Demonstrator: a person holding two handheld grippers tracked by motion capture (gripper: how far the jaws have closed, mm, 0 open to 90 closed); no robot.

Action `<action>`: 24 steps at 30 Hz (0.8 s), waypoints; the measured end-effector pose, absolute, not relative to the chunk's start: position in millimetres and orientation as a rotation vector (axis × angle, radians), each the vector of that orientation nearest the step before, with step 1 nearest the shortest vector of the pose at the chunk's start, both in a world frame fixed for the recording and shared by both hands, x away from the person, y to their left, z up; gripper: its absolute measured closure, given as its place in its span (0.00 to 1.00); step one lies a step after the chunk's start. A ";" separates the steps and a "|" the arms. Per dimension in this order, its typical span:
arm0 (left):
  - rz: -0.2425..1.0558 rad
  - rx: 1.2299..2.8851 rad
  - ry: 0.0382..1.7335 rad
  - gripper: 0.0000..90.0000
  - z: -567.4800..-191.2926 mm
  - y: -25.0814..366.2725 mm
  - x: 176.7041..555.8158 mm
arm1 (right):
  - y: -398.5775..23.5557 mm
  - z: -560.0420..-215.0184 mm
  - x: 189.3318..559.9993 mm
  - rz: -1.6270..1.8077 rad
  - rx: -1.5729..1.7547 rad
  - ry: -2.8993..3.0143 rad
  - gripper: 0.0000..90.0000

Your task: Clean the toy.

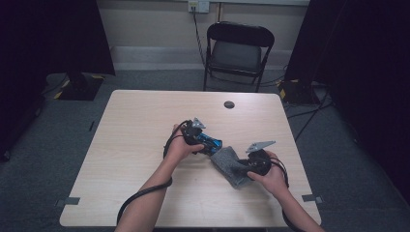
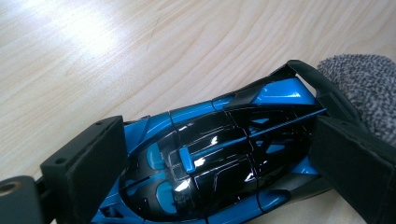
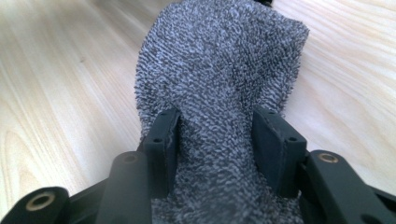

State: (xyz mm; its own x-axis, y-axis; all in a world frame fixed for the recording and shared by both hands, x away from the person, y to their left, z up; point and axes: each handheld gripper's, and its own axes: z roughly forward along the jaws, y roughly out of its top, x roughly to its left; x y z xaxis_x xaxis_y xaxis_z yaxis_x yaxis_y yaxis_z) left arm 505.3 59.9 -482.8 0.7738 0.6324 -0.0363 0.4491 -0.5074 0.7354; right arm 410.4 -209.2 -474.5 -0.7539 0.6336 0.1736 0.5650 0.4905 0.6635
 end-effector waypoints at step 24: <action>0.297 2.192 0.797 0.05 -482.8 61.2 506.2 | -245.4 -437.6 461.3 1.193 1.086 2.572 0.85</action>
